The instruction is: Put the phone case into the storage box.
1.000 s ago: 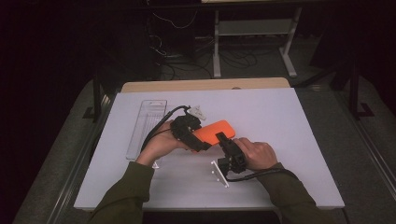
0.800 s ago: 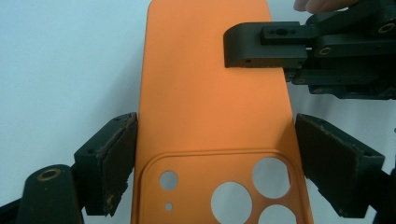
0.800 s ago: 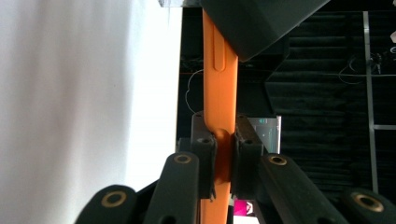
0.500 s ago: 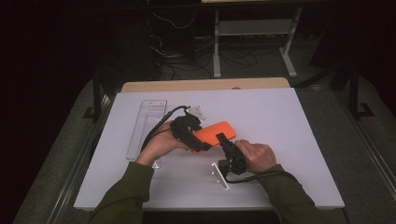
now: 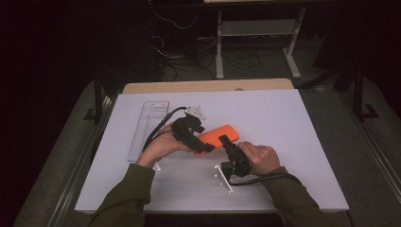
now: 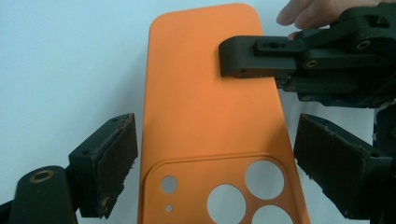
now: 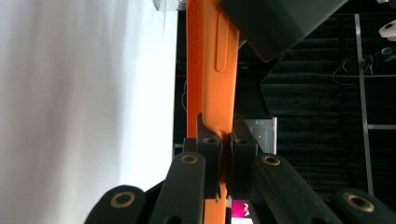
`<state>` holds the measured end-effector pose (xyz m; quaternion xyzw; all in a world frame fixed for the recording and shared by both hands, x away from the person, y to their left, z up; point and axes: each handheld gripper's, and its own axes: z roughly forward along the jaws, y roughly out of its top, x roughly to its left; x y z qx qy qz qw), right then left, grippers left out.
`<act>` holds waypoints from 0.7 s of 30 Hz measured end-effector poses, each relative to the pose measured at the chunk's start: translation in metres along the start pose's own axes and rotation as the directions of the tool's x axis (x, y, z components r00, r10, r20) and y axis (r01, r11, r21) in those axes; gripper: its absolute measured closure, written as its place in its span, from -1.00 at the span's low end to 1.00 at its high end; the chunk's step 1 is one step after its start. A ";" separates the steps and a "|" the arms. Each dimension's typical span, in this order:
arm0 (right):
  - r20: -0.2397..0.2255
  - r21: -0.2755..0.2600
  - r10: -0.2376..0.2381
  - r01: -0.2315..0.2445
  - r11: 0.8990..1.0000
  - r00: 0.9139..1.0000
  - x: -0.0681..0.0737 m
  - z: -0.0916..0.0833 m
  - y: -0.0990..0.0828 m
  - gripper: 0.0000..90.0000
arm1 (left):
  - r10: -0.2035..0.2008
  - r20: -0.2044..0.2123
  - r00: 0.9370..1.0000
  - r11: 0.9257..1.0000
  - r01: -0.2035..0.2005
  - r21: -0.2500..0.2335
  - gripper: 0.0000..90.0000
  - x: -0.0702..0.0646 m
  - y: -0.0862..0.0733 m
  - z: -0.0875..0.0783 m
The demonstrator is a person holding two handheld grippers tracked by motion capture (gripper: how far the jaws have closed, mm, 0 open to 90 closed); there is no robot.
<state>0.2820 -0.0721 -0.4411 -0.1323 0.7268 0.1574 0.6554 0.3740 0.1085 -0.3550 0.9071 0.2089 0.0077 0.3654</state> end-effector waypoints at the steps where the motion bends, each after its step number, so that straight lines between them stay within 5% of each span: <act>1: -0.001 0.002 0.000 0.000 1.000 1.000 0.000 0.000 0.000 0.88 | 0.001 -0.001 1.000 1.000 -0.001 0.002 -0.76 0.001 0.000 -0.002; 10: -0.005 0.011 -0.001 0.001 1.000 1.000 0.001 0.000 -0.006 0.87 | -0.012 -0.031 0.999 1.000 0.012 0.001 -1.00 0.001 -0.002 -0.007; 21: -0.034 0.041 0.029 -0.028 0.999 0.999 0.004 -0.001 -0.020 0.87 | 0.001 -0.058 0.998 1.000 -0.001 -0.003 -1.00 -0.001 -0.013 -0.015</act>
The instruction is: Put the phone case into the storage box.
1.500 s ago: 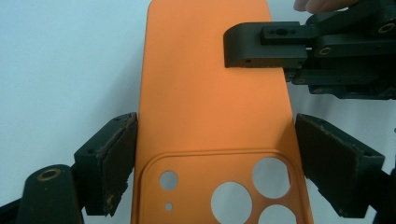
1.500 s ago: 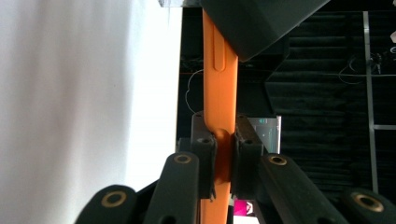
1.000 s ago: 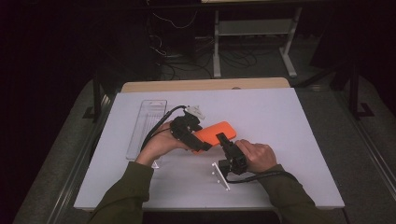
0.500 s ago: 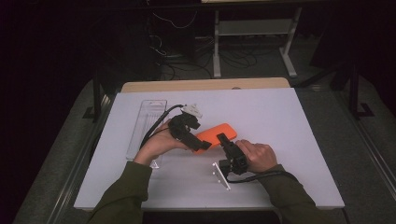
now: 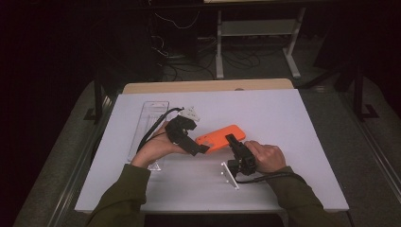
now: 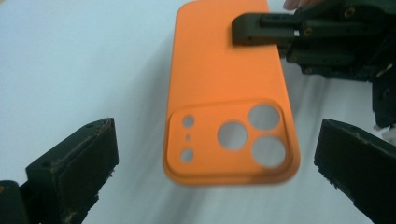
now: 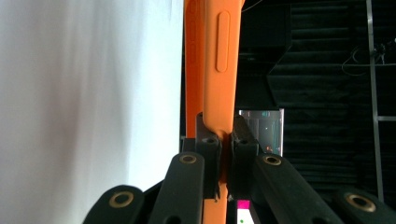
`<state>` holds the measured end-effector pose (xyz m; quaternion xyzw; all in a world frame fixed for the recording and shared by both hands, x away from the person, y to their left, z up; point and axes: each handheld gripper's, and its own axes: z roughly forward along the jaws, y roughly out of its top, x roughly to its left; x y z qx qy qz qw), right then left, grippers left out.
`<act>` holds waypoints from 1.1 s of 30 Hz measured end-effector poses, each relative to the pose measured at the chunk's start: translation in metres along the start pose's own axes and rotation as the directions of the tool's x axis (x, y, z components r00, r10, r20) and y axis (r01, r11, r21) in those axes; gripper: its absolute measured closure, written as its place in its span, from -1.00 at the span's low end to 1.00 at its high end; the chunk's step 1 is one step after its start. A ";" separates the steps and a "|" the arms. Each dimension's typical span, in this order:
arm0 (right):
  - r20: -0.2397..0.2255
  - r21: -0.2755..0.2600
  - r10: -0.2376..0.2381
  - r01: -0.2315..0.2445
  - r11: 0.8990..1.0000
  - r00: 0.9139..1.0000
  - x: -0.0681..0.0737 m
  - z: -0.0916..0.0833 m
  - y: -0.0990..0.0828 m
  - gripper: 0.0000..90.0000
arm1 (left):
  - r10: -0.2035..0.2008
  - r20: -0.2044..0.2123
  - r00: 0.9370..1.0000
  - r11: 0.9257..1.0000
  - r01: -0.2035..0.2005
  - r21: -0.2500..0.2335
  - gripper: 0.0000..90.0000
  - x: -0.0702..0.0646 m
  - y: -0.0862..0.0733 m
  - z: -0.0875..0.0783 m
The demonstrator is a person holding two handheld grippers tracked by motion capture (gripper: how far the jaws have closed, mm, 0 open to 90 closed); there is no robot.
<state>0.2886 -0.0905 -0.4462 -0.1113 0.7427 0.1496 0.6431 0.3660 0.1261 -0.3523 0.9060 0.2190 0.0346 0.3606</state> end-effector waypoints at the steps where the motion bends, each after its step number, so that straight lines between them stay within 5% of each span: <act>1: 0.003 0.004 -0.007 0.007 1.000 1.000 -0.001 0.000 -0.003 0.87 | 0.006 -0.005 1.000 1.000 -0.006 0.000 -1.00 0.001 -0.002 -0.001; 19: -0.042 0.018 0.020 -0.019 1.000 0.999 -0.001 -0.001 -0.013 0.86 | -0.034 -0.052 0.998 0.999 0.032 -0.025 -1.00 -0.008 -0.039 0.000; 22: -0.044 0.029 0.038 -0.037 0.999 0.998 -0.001 -0.001 -0.015 0.86 | -0.064 -0.048 0.997 0.997 0.063 -0.033 -1.00 -0.011 -0.043 0.004; 23: -0.044 0.029 0.038 -0.037 0.999 0.998 -0.001 -0.001 -0.015 0.86 | -0.039 -0.049 0.998 0.999 0.038 -0.019 -1.00 -0.009 -0.042 0.004; 33: -0.060 0.041 0.141 -0.138 0.990 0.988 -0.006 0.000 -0.019 0.86 | -0.021 -0.056 0.998 1.000 0.021 -0.009 -1.00 -0.009 -0.043 0.004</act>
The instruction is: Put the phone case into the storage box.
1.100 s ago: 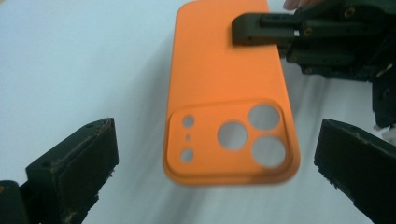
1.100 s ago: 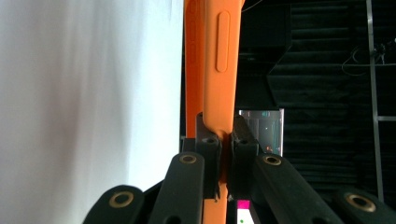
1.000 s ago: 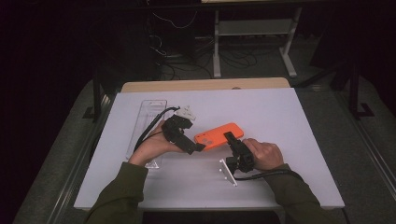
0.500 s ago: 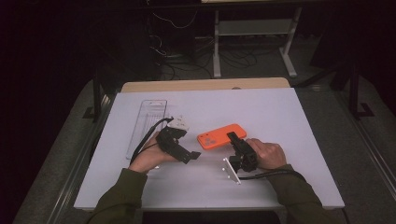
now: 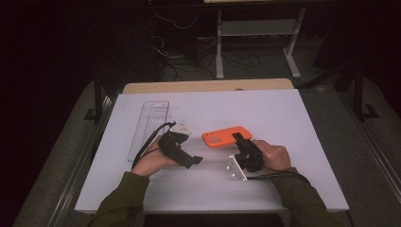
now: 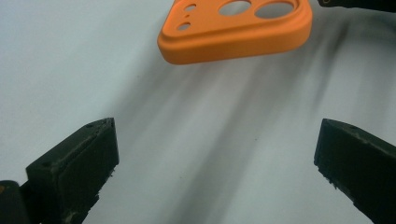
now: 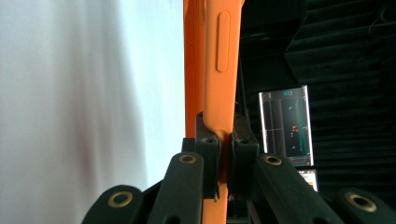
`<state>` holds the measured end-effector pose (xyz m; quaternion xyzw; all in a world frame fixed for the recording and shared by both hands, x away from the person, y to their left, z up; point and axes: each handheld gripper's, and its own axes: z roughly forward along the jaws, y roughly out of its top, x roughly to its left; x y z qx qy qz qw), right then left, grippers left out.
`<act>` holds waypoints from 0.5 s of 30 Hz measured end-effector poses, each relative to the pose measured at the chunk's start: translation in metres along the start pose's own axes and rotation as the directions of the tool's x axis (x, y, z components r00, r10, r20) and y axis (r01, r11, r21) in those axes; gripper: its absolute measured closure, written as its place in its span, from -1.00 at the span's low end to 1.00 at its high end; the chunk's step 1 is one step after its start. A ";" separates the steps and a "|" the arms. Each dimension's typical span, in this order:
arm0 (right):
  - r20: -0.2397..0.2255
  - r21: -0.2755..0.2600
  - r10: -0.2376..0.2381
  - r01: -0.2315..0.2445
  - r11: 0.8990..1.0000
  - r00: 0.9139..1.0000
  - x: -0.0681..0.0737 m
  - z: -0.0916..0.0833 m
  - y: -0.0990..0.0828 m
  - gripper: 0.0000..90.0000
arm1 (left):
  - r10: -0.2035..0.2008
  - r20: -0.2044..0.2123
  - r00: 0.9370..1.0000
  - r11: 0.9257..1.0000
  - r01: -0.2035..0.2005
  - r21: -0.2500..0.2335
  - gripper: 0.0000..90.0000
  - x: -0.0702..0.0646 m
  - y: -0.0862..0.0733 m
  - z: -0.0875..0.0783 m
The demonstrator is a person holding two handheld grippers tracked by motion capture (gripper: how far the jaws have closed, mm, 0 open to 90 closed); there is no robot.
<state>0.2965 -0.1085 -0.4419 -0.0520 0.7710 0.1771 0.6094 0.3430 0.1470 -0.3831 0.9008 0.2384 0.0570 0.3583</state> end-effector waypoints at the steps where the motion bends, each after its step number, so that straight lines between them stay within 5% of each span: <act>1: -0.007 0.003 0.015 -0.015 1.000 1.000 0.000 0.000 0.000 0.86 | 0.000 0.000 1.000 1.000 0.000 0.000 -1.00 0.000 0.000 0.000; 10: -0.047 0.027 0.121 -0.120 0.992 0.992 -0.006 0.002 -0.003 0.86 | -0.002 0.002 1.000 1.000 0.002 -0.011 -1.00 -0.001 0.000 0.001; 15: -0.085 0.036 0.189 -0.186 0.982 0.978 -0.011 0.004 -0.003 0.86 | -0.018 -0.006 1.000 1.000 0.018 -0.020 -1.00 -0.001 0.000 0.002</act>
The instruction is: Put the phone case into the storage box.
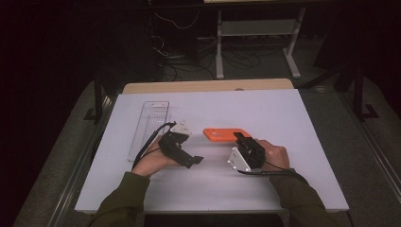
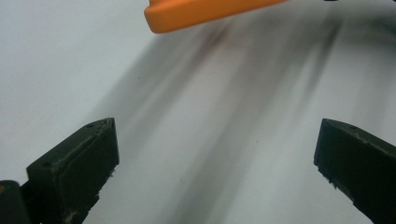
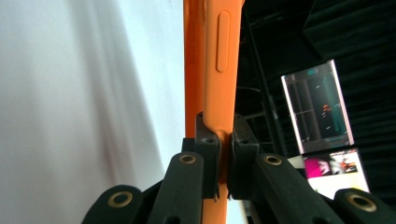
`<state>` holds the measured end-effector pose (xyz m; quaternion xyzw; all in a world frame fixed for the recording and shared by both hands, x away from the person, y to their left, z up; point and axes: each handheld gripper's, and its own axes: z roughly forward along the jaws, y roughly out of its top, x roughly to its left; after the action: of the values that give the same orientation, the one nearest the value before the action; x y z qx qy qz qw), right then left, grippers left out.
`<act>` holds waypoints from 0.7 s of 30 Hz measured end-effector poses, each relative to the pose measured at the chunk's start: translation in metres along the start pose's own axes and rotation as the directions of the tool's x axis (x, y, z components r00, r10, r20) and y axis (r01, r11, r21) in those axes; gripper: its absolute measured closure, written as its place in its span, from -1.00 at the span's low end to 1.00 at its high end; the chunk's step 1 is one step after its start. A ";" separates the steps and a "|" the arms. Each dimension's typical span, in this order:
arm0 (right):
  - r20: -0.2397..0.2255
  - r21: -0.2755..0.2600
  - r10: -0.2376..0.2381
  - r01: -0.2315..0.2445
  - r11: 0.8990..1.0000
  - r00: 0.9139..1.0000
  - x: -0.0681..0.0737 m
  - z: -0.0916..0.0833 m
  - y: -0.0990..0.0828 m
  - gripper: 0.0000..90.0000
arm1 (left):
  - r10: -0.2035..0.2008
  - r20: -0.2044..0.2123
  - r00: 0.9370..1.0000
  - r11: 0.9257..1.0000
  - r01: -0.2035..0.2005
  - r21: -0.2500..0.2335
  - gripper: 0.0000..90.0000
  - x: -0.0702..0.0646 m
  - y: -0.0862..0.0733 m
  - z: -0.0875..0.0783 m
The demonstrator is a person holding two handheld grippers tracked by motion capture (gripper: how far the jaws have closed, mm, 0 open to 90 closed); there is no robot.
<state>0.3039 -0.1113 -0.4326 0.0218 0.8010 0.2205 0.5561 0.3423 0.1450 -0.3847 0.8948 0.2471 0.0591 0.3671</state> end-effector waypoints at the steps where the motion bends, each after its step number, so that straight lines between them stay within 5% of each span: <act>1: 0.000 0.000 0.000 0.000 1.000 1.000 0.000 0.000 0.000 0.86 | 0.006 -0.002 1.000 1.000 -0.006 0.004 -1.00 0.000 0.000 0.000; 13: -0.032 0.034 0.119 -0.118 0.992 0.992 -0.009 0.005 -0.003 0.86 | 0.003 -0.015 1.000 1.000 -0.003 0.003 -1.00 0.002 0.000 0.000; 14: -0.035 0.038 0.140 -0.138 0.990 0.990 -0.010 0.005 -0.003 0.86 | 0.002 -0.015 1.000 1.000 -0.002 0.003 -1.00 0.002 0.000 0.000; 15: -0.052 0.058 0.213 -0.210 0.976 0.976 -0.012 0.004 -0.003 0.86 | -0.001 -0.019 1.000 1.000 0.001 0.005 -1.00 0.002 0.000 0.000; 19: -0.056 0.065 0.266 -0.262 0.963 0.962 -0.015 0.005 -0.005 0.86 | -0.014 -0.023 1.000 1.000 0.014 0.001 -1.00 0.002 0.000 -0.001; 21: -0.068 0.074 0.318 -0.313 0.947 0.946 -0.018 0.006 -0.007 0.86 | -0.014 -0.025 1.000 1.000 0.014 0.001 -1.00 0.002 0.000 -0.001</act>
<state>0.3173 -0.1204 -0.4208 0.1581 0.8151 0.2822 0.4806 0.3439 0.1466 -0.3844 0.8924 0.2580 0.0675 0.3640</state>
